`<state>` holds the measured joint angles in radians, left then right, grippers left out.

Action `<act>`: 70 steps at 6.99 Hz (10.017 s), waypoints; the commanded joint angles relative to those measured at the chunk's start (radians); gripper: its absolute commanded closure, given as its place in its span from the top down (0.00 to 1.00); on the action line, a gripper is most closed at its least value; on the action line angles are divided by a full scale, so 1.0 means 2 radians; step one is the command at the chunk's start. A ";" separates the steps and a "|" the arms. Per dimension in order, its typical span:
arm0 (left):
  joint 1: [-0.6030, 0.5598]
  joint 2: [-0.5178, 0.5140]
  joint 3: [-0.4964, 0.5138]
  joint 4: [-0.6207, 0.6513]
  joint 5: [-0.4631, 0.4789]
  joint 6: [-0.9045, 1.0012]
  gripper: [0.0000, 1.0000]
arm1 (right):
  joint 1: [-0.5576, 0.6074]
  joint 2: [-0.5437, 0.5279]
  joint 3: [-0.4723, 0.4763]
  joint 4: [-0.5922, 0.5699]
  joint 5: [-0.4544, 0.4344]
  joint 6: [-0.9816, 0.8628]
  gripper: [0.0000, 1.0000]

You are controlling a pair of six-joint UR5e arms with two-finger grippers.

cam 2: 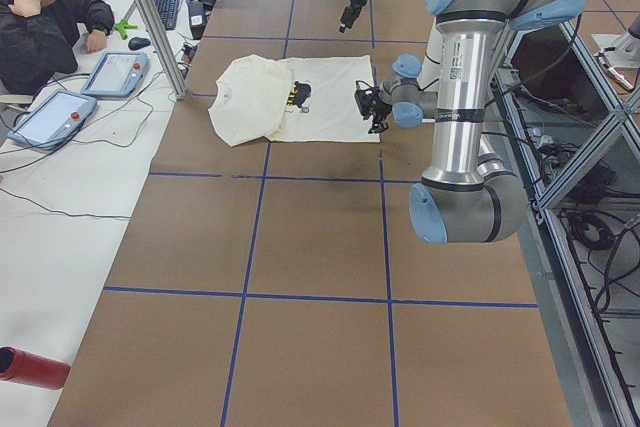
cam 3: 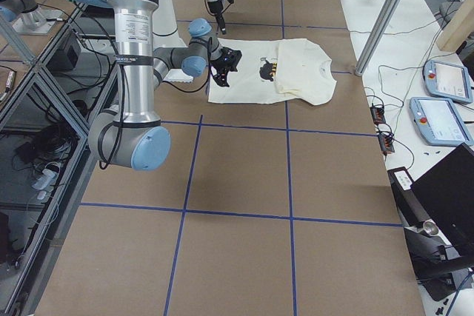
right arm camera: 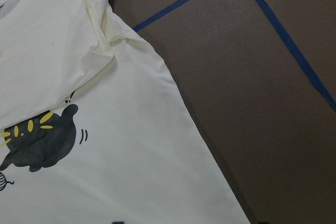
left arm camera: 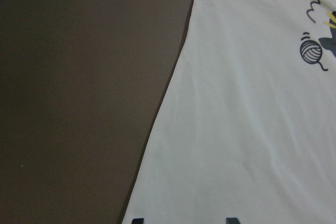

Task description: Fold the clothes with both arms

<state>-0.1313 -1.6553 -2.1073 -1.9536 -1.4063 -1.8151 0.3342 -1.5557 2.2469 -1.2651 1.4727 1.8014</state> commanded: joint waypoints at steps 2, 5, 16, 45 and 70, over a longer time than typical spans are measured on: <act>0.013 0.000 0.017 0.002 0.000 0.002 0.57 | -0.009 0.000 -0.001 0.000 -0.018 -0.003 1.00; 0.017 -0.002 0.026 0.002 0.001 0.000 0.54 | -0.011 0.000 -0.001 0.000 -0.020 -0.003 1.00; 0.035 -0.006 0.035 0.000 0.000 -0.001 0.35 | -0.012 -0.001 -0.001 0.001 -0.026 -0.003 1.00; 0.009 -0.003 0.001 0.003 0.030 0.022 0.00 | -0.163 -0.004 -0.066 -0.051 -0.129 0.120 0.55; -0.277 -0.229 0.112 0.193 -0.124 0.297 0.00 | 0.179 0.231 -0.125 -0.231 0.075 -0.167 0.00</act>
<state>-0.6634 -2.0603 -2.0359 -1.4867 -1.6584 -1.2337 0.6599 -1.1170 2.1320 -1.8224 1.6233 1.4930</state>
